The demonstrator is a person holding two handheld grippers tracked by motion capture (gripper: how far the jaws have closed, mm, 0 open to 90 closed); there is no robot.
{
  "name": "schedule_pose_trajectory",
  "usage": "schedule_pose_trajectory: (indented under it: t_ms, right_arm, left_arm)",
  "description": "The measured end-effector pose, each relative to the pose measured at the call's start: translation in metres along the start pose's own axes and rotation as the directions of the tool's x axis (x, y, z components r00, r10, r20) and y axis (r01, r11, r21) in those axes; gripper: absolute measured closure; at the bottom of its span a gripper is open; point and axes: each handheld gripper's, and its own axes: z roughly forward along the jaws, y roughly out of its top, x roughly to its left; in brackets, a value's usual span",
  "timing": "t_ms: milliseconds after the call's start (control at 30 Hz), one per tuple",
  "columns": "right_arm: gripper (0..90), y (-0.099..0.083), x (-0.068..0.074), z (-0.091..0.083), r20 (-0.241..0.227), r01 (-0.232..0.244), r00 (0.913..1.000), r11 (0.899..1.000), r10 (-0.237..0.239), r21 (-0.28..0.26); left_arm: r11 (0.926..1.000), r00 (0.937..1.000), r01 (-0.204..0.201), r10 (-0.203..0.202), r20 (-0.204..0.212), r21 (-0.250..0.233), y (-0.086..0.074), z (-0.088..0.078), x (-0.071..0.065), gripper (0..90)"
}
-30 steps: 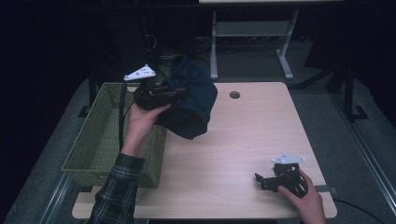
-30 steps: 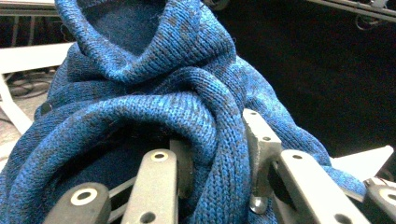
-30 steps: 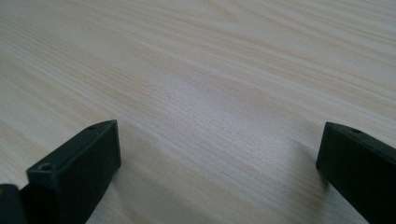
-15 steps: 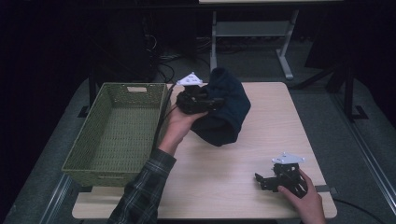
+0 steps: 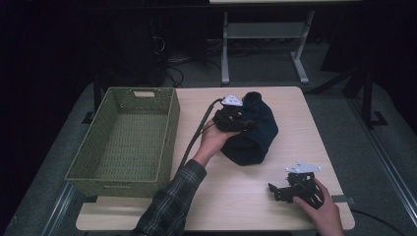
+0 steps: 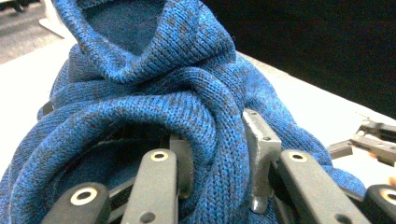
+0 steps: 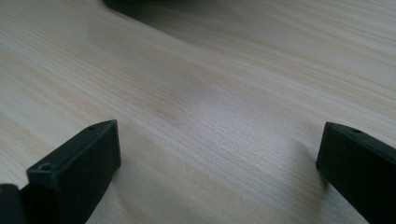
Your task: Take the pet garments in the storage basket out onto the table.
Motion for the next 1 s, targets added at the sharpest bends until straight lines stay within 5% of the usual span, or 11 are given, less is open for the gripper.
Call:
schedule_pose_trajectory:
  t_ms: [367, 1000]
  right_arm:
    - [0.0, 0.000, 0.000, 0.000, 0.001, 0.006, 1.0000, 1.000, -0.006, -0.001]
    - [0.0, 0.000, 0.000, 0.000, -0.002, 0.003, 1.0000, 1.000, -0.003, 0.002]
  left_arm:
    - [0.9962, 0.9999, 0.012, -0.011, -0.008, 0.086, -0.016, 0.045, 0.006, 68.2]
    - [0.9929, 0.9990, -0.005, 0.010, -0.044, 0.119, -0.017, 0.060, 0.009, 46.7]
